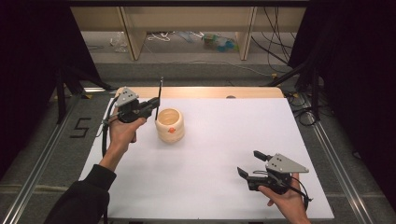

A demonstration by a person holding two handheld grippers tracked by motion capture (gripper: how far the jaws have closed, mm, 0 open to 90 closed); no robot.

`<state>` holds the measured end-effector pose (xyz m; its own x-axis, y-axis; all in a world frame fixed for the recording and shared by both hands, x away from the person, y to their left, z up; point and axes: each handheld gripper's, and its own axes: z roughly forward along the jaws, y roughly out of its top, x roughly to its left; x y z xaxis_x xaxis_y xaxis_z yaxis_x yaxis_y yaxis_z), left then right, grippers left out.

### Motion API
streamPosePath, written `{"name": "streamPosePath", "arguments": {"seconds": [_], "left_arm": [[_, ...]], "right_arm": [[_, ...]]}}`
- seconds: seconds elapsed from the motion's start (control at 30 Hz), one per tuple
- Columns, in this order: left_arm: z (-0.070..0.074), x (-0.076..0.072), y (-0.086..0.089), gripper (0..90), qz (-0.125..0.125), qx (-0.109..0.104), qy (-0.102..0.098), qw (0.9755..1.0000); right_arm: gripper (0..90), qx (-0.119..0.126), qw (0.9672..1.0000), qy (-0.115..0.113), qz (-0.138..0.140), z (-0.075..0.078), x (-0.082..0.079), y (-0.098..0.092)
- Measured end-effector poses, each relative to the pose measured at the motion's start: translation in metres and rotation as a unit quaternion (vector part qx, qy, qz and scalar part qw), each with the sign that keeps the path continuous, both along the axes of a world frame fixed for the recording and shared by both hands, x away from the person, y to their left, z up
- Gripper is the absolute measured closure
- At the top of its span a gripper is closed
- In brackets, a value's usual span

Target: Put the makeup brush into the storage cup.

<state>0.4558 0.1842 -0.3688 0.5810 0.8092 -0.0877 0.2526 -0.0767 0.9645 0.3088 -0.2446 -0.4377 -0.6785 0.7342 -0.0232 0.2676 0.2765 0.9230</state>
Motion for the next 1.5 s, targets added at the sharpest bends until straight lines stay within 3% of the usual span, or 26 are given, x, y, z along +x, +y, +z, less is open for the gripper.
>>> {"name": "streamPosePath", "arguments": {"seconds": [0.07, 0.13, 0.17, 0.23, 0.4, 0.47, 0.7, 1.03, 1.5], "left_arm": [[-0.001, 0.001, -0.001, 85.3, -0.002, -0.001, 0.000, 1.0000], [-0.002, 0.002, -0.002, 85.3, -0.003, -0.001, 0.002, 1.0000], [-0.003, 0.003, -0.002, 85.3, -0.004, -0.001, 0.004, 1.0000], [-0.004, 0.004, -0.003, 85.4, -0.005, -0.002, 0.005, 1.0000], [-0.006, 0.008, -0.006, 85.3, -0.006, -0.004, 0.003, 1.0000], [-0.007, 0.009, -0.008, 85.3, -0.008, -0.005, 0.002, 1.0000], [-0.008, 0.016, -0.016, 85.3, -0.016, -0.015, -0.007, 0.9997], [-0.015, 0.021, -0.025, 85.3, -0.026, -0.004, -0.009, 0.9996], [-0.031, 0.025, -0.025, 85.3, -0.023, -0.006, -0.007, 0.9997]], "right_arm": [[19.2, -0.003, 1.0000, -0.008, 0.001, 0.000, 0.001, -0.001], [19.2, -0.002, 1.0000, 0.002, 0.000, 0.000, 0.000, 0.000], [19.2, -0.003, 1.0000, -0.007, 0.000, 0.000, 0.001, -0.001], [19.2, -0.002, 1.0000, 0.002, 0.001, 0.000, 0.000, 0.000], [19.2, -0.002, 1.0000, -0.005, 0.000, -0.001, 0.001, 0.000], [19.2, -0.002, 1.0000, 0.002, 0.001, 0.000, 0.000, 0.000], [19.2, -0.003, 1.0000, -0.009, -0.001, -0.001, 0.002, 0.000], [19.2, -0.009, 0.9999, -0.006, 0.000, 0.000, 0.001, -0.001], [19.2, -0.007, 1.0000, -0.007, 0.002, 0.000, 0.001, -0.001]]}}
